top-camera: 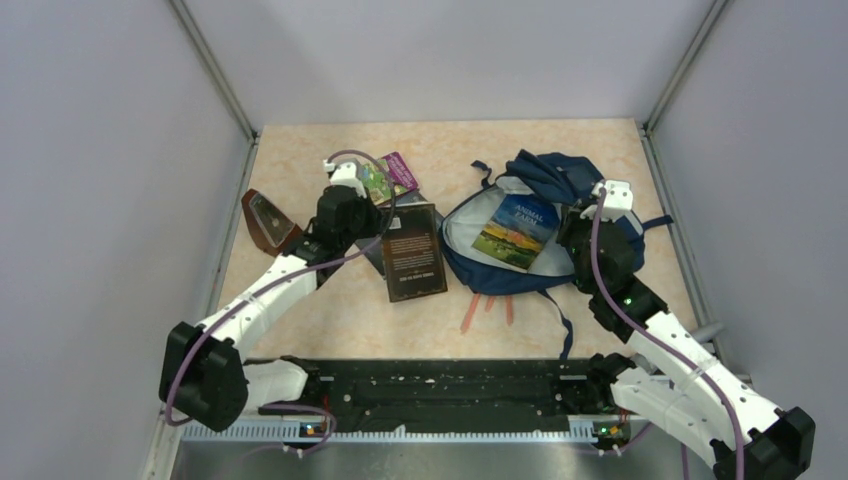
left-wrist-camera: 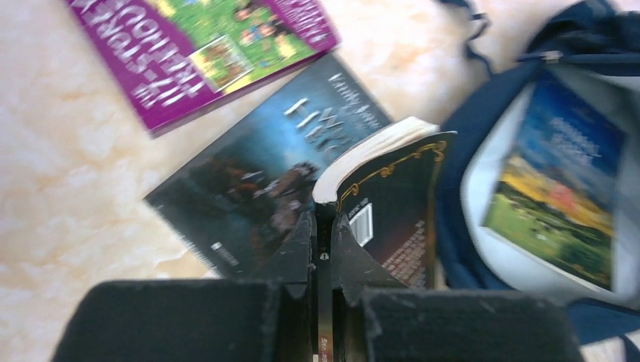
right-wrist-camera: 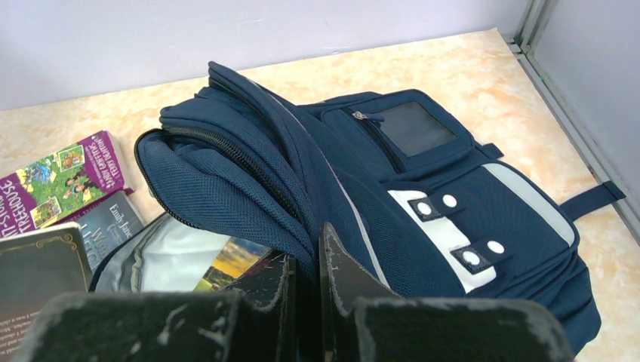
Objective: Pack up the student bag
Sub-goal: Adjust the book at the center of the board.
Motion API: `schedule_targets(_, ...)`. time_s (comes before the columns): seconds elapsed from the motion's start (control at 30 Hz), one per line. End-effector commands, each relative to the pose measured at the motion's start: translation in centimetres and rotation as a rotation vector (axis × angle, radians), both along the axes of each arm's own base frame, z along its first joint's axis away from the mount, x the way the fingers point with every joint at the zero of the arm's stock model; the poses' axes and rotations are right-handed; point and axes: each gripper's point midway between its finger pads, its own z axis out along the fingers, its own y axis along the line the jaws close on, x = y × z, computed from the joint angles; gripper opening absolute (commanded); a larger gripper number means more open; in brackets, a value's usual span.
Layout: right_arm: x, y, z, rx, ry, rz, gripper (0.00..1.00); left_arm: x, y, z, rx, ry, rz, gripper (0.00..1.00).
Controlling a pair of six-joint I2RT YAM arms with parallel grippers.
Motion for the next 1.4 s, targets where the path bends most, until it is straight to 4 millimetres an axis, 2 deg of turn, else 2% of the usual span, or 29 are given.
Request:
schedule_targets(0.0,-0.2,-0.3,6.8,0.143,-0.193,-0.010,0.00,1.0,3.8,-4.0,0.032,0.065,0.138,0.00)
schedule_targets(0.1,-0.3,-0.3,6.8,0.143,-0.192,-0.010,0.00,0.8,6.2,-6.8,0.018,0.126,0.236,0.00)
schedule_targets(0.3,-0.3,-0.3,6.8,0.142,-0.190,-0.010,0.00,0.1,8.2,-11.0,0.034,0.234,0.312,0.00)
schedule_targets(0.4,-0.4,-0.5,6.7,0.143,-0.191,-0.015,0.00,-0.5,8.2,-12.3,0.025,0.276,0.317,0.12)
schedule_targets(0.53,-0.5,-0.7,6.7,0.143,-0.193,-0.020,0.00,-2.0,8.0,-13.7,-0.031,0.317,0.317,0.33)
schedule_targets(0.6,-0.6,-0.7,6.8,0.144,-0.194,-0.020,0.00,-2.4,7.4,-13.8,-0.094,0.305,0.301,0.41)
schedule_targets(0.7,-0.6,-0.7,6.9,0.145,-0.196,-0.020,0.00,-3.5,6.5,-14.4,-0.165,0.313,0.273,0.47)
schedule_targets(1.0,-0.6,-0.6,7.1,0.149,-0.200,-0.015,0.00,-6.7,2.5,-13.2,-0.439,0.290,0.099,0.50)
schedule_targets(1.37,-0.7,-0.5,7.5,0.158,-0.204,-0.009,0.00,-8.5,-0.7,-13.2,-0.575,0.347,-0.064,0.51)
